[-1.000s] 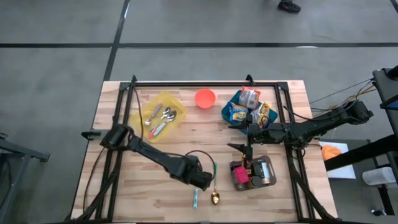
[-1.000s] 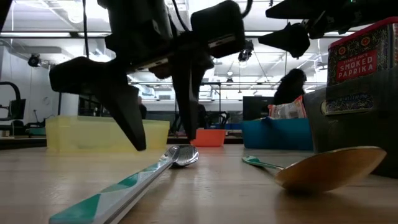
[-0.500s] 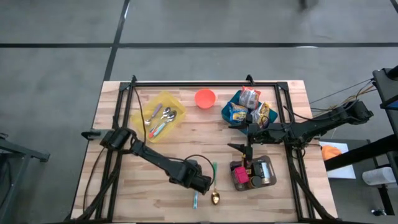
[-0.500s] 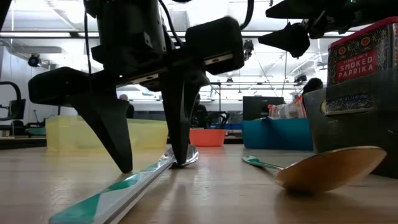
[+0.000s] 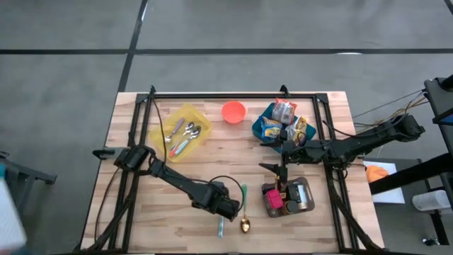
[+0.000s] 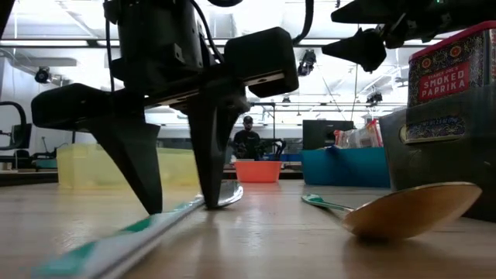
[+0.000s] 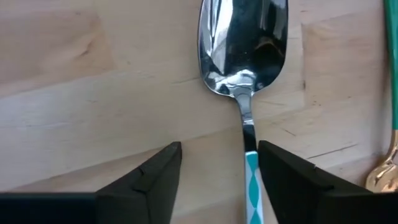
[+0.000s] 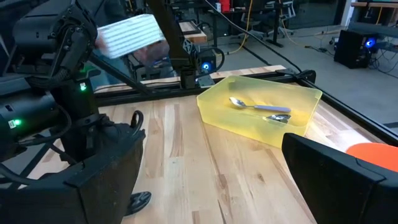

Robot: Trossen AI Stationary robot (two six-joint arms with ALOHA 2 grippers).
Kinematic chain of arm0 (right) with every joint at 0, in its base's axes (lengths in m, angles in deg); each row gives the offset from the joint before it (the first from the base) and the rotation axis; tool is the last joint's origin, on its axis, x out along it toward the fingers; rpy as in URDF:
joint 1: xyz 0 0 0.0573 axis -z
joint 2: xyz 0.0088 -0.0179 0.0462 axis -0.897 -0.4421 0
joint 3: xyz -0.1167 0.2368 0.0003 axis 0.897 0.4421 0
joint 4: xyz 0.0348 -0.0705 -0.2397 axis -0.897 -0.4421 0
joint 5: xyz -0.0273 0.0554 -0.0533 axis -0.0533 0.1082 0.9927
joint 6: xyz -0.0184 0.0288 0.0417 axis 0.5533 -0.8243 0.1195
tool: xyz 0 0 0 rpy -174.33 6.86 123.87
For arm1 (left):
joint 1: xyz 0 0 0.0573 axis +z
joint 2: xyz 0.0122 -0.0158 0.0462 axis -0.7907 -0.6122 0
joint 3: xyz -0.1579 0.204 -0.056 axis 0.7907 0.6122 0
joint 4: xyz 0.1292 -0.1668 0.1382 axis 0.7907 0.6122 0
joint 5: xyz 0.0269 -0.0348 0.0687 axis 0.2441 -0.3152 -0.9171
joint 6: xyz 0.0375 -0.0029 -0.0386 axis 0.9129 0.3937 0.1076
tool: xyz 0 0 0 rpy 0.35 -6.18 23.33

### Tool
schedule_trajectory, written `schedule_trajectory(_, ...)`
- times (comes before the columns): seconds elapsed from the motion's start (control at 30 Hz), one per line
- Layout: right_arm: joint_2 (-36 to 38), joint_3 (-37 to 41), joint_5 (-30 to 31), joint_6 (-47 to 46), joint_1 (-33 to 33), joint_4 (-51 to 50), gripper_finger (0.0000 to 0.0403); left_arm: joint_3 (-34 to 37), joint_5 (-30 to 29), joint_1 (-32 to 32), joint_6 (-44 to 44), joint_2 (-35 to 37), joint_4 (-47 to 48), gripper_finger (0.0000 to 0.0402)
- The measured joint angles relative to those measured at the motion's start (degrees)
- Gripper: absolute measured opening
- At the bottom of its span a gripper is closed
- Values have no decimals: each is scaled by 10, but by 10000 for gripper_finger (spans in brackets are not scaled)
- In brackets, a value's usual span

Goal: Pick & Place Food Item
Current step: Put the blue patterned spoon into the yellow bin

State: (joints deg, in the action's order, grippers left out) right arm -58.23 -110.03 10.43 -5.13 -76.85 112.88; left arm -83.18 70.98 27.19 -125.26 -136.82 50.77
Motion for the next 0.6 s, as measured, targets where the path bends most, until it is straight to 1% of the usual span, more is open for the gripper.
schedule_trajectory(0.33,0,0,0,0,0,0,381,1,0,0,3,0,9,96)
schedule_trajectory(0.5,0,0,0,0,0,0,381,2,0,0,3,-1,1,51)
schedule_trajectory(0.6,0,0,0,0,0,0,381,2,0,0,3,-1,-4,31)
